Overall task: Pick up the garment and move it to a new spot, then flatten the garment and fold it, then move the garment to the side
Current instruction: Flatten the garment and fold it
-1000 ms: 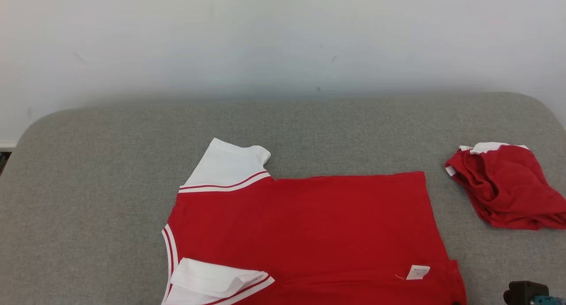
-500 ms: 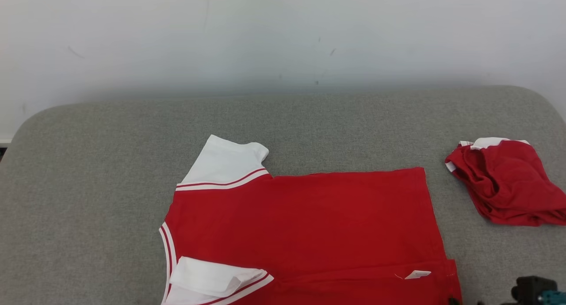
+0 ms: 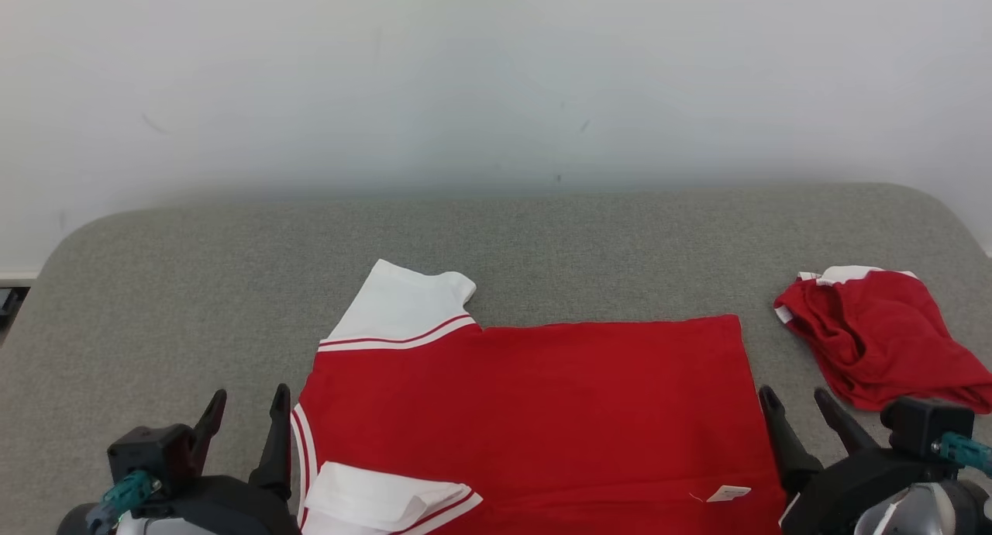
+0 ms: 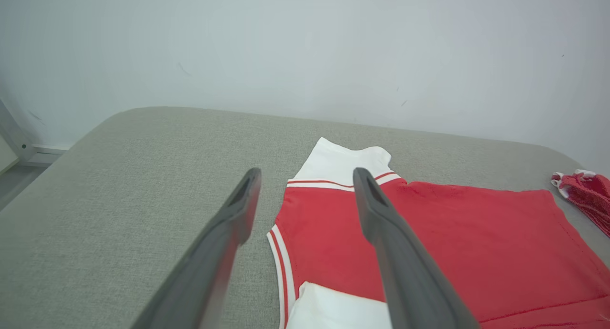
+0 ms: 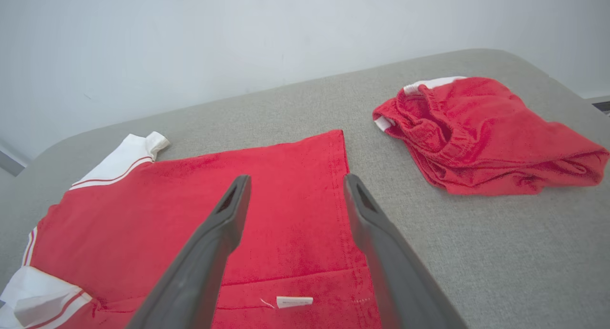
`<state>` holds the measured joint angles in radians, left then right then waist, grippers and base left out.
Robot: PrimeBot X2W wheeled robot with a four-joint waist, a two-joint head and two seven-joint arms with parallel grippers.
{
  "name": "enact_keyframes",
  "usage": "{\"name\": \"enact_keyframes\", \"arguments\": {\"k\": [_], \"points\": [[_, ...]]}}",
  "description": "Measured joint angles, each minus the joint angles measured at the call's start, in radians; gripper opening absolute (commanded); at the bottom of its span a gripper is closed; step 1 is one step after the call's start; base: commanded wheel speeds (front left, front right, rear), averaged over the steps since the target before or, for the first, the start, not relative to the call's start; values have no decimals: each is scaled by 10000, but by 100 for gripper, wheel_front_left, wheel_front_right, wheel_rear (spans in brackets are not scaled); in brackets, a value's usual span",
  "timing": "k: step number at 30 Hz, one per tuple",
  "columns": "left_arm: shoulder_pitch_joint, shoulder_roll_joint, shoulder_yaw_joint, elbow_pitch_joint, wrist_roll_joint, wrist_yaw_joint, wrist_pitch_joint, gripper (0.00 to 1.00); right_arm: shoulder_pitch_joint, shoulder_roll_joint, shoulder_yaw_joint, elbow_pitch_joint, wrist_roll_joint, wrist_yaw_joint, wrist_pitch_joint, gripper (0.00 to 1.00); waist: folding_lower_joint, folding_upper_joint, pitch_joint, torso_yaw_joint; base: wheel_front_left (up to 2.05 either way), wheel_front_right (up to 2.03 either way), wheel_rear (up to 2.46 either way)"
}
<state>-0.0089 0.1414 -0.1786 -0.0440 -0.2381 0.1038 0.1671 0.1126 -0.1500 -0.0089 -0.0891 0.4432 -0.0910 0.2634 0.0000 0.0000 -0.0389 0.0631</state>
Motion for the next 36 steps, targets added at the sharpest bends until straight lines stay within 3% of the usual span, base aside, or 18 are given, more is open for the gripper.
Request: {"name": "enact_keyframes", "arguments": {"k": [10, 20, 36], "points": [[-86, 94, -29, 997, 192, -84, -686, 100, -1140, -4, 355, 483, -407, 564, -1340, 100, 0, 0, -135, -305, 0, 0, 0], [-91, 119, 15, 1237, 194, -88, -1252, 100, -985, 109, 19, 819, -499, 470, -2326, 100, 0, 0, -194, -360, 0, 0, 0], [-91, 104, 0, 1634, 194, -161, -1593, 100, -903, 221, 0, 1177, -487, 560, -3003, 100, 0, 0, -131, -461, 0, 0, 0]]}}
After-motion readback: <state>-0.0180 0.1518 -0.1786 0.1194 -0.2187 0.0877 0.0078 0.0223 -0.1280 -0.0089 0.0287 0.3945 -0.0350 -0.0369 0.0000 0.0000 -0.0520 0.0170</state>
